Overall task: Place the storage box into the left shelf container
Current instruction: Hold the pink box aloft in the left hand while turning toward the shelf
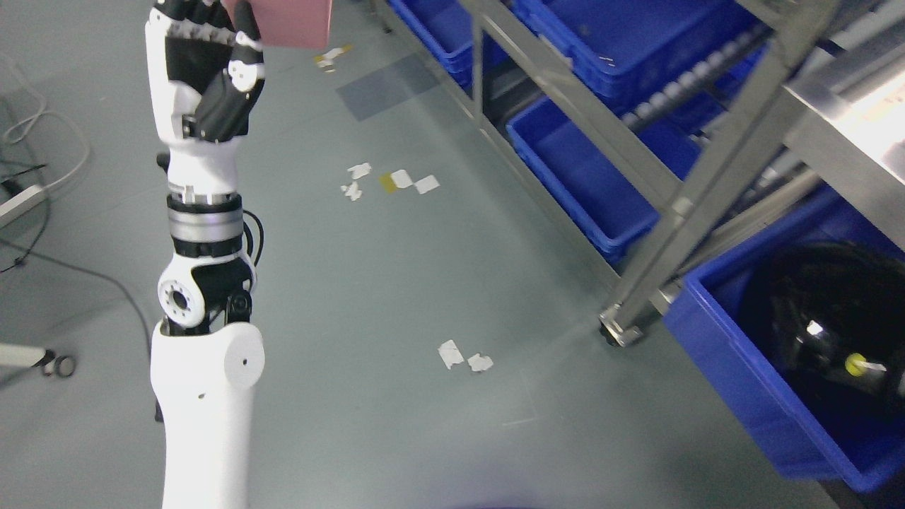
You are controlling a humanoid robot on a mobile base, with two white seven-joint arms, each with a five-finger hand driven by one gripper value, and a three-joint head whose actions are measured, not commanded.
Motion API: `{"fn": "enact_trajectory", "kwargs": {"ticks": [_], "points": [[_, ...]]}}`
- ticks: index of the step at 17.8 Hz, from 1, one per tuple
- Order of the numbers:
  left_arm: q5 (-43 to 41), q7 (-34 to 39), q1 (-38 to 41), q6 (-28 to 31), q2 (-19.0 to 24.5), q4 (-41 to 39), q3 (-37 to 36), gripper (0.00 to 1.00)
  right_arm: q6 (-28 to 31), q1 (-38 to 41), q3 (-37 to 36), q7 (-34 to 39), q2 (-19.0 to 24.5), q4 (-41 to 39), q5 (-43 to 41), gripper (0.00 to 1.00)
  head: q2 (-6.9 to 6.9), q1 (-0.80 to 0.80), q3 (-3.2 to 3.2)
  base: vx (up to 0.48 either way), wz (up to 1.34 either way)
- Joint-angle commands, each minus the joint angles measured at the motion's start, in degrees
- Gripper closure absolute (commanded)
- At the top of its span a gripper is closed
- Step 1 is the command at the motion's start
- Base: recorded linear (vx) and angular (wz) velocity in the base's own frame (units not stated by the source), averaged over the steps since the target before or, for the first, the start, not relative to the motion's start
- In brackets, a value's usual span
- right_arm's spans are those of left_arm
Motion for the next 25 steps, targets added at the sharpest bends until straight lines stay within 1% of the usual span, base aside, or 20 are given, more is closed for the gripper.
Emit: {"fn": "enact_trajectory", "kwargs": {"ticks": [1,9,21,25], "points": [[0.1,-0.1,12.8,-5.2,0.8,-3.6,-2.3,0.98,0.1,-0.2,0.0,0.0,-1.0,-1.0,-1.2,0.00,0.00,0.00,0.00,0.274,1.05],[0.1,-0.1,16.8,-5.7,0.8,-2.9,-0.2,0.98,0.2,-0.3,0.0,0.0,-1.0,-1.0,-1.2,0.00,0.02,0.00,0.00,0.378,0.89],[0.1,-0.1,18.9,-6.5,0.8,-2.2,0.8,0.98,0.2,-0.3,0.0,0.0,-1.0,-1.0,-1.2,0.00,0.02,0.00,0.00,0.572,0.23],[0.1,-0.1,21.4,-6.8,0.8,-2.2,1.6,0.97,0.2,-0.2,0.0,0.0,-1.0,-1.0,-1.2,0.00,0.02,0.00,0.00,0.634,0.10]]}}
